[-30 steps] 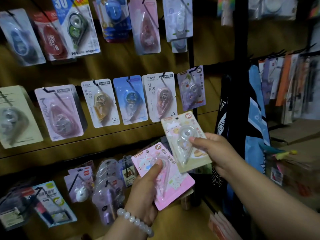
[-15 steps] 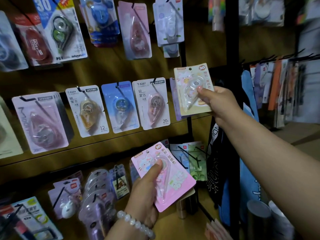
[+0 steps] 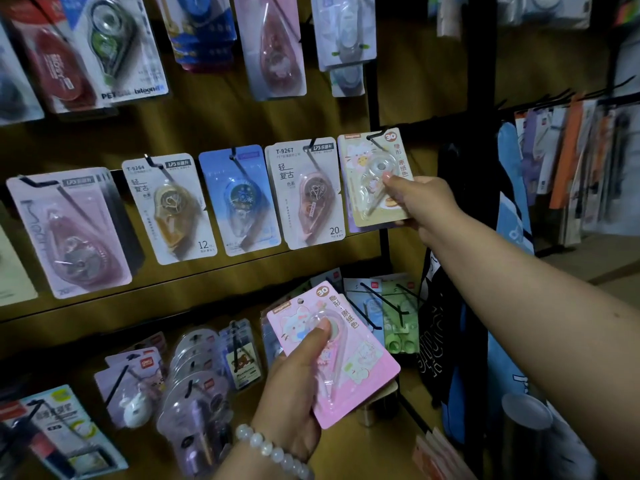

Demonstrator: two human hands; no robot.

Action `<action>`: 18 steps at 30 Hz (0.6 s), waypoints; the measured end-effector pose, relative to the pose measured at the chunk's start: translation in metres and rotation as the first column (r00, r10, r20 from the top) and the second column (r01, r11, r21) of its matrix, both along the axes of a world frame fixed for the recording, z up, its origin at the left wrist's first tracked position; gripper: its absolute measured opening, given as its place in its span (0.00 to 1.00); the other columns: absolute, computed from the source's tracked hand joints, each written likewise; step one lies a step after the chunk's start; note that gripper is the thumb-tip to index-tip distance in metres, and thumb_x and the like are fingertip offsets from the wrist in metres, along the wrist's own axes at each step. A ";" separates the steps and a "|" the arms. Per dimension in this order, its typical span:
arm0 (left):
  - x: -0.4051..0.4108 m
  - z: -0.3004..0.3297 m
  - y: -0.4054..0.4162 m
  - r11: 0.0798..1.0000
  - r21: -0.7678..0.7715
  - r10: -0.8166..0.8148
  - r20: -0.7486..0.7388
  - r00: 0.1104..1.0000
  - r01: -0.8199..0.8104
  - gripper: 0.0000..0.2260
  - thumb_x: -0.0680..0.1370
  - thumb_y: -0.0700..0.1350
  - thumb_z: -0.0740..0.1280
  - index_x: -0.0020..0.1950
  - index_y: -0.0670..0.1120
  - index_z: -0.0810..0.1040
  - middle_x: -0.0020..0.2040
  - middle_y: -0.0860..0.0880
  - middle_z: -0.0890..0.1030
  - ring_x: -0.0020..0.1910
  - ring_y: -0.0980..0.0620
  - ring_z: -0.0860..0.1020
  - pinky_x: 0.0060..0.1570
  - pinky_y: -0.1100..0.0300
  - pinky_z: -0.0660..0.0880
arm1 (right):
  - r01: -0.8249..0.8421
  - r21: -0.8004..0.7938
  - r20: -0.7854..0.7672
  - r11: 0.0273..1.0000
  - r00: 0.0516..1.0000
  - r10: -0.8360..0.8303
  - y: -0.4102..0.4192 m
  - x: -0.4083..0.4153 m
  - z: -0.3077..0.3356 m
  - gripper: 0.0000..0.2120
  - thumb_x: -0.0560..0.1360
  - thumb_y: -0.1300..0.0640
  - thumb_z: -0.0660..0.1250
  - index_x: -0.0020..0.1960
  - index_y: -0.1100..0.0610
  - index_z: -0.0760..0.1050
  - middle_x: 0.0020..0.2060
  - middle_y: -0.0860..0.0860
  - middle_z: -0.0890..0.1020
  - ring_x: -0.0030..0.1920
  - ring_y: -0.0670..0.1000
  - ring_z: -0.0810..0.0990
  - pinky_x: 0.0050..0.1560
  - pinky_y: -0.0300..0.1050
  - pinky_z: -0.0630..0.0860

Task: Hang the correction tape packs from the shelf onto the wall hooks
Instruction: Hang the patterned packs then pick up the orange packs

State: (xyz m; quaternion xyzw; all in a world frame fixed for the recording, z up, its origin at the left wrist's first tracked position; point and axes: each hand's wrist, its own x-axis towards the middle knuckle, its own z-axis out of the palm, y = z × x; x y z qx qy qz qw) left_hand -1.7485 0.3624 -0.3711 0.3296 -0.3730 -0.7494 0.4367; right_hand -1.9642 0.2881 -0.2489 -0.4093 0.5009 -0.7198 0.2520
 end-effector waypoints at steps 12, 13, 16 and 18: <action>0.006 -0.008 0.002 0.998 -0.020 0.055 0.004 0.998 -0.055 0.15 0.72 0.45 0.73 0.57 0.41 0.81 0.48 0.39 0.86 0.43 0.40 0.86 0.39 0.46 0.83 | -0.160 0.336 -0.027 0.928 0.983 0.180 0.038 0.035 -0.083 0.20 0.73 0.42 0.68 0.49 0.60 0.75 0.30 0.53 0.76 0.25 0.48 0.70 0.22 0.37 0.65; 0.006 -0.009 0.003 0.998 -0.025 0.061 0.002 0.998 -0.061 0.16 0.72 0.45 0.73 0.57 0.40 0.81 0.48 0.39 0.86 0.43 0.40 0.86 0.40 0.46 0.83 | -0.192 0.353 -0.047 0.916 0.974 0.222 0.046 0.042 -0.089 0.19 0.73 0.41 0.68 0.46 0.59 0.76 0.30 0.53 0.75 0.25 0.48 0.70 0.23 0.38 0.65; 0.008 -0.011 0.005 0.997 -0.033 0.073 0.000 0.997 -0.073 0.18 0.71 0.45 0.73 0.59 0.40 0.81 0.49 0.39 0.86 0.45 0.39 0.85 0.41 0.45 0.83 | -0.284 0.429 -0.105 0.858 0.927 0.359 0.068 0.063 -0.104 0.20 0.72 0.41 0.68 0.43 0.60 0.78 0.32 0.53 0.78 0.30 0.51 0.74 0.29 0.42 0.68; 0.010 -0.011 0.005 0.996 -0.042 0.084 0.012 0.996 -0.083 0.19 0.70 0.46 0.74 0.58 0.40 0.80 0.49 0.38 0.86 0.44 0.39 0.85 0.40 0.46 0.83 | -0.327 0.477 -0.118 0.816 0.896 0.428 0.078 0.073 -0.110 0.19 0.71 0.43 0.71 0.43 0.60 0.78 0.36 0.55 0.84 0.36 0.54 0.81 0.38 0.46 0.74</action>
